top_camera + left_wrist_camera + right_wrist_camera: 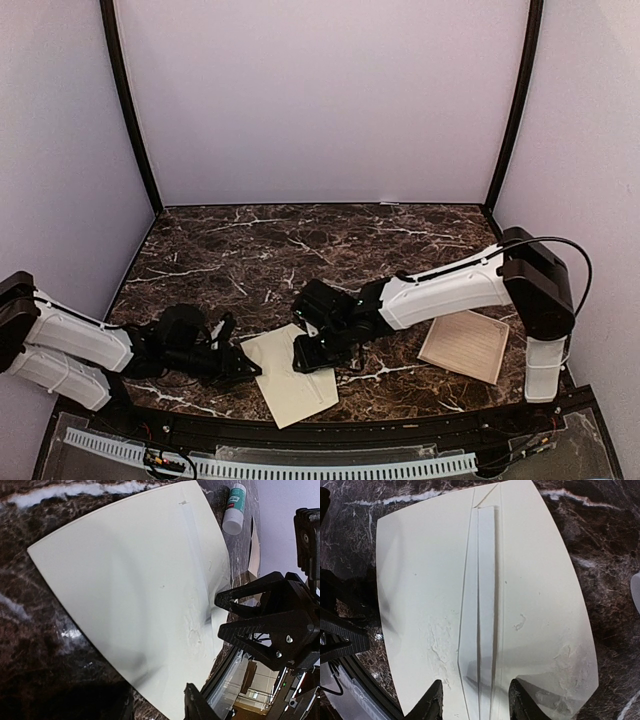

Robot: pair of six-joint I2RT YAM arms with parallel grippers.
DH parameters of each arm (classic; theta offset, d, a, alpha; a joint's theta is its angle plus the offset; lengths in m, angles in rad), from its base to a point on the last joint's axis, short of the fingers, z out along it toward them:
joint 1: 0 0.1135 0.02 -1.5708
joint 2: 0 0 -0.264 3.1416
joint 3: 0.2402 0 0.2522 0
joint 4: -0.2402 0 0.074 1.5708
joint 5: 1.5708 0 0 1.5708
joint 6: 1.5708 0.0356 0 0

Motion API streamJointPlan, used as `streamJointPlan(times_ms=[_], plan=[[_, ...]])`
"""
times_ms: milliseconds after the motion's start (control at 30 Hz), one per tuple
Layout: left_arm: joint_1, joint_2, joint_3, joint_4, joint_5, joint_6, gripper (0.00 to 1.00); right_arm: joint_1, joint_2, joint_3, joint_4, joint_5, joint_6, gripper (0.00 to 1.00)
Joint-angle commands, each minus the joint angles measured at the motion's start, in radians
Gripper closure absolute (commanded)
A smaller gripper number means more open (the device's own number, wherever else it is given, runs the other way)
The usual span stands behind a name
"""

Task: Place the letter into the envelope and seal it
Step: Place the letter in the envelope.

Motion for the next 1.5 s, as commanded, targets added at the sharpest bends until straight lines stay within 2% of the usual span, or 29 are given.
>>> streamJointPlan(times_ms=[0, 333, 1167, 1467], plan=[[-0.008, 0.038, 0.018, -0.03, 0.002, 0.014, 0.68, 0.015, 0.026, 0.029, 0.02, -0.012, -0.002, 0.59], [-0.009, 0.084, 0.033, 0.001, 0.013, 0.016, 0.73, 0.025, 0.048, 0.048, 0.023, -0.027, -0.002, 0.65], [-0.009, 0.122, 0.063, 0.011, 0.008, 0.033, 0.75, 0.051, 0.094, 0.118, 0.01, -0.047, -0.009, 0.67], [-0.008, 0.165, 0.065, -0.005, -0.091, 0.052, 0.76, 0.052, 0.054, 0.146, -0.004, -0.012, -0.005, 0.66]])
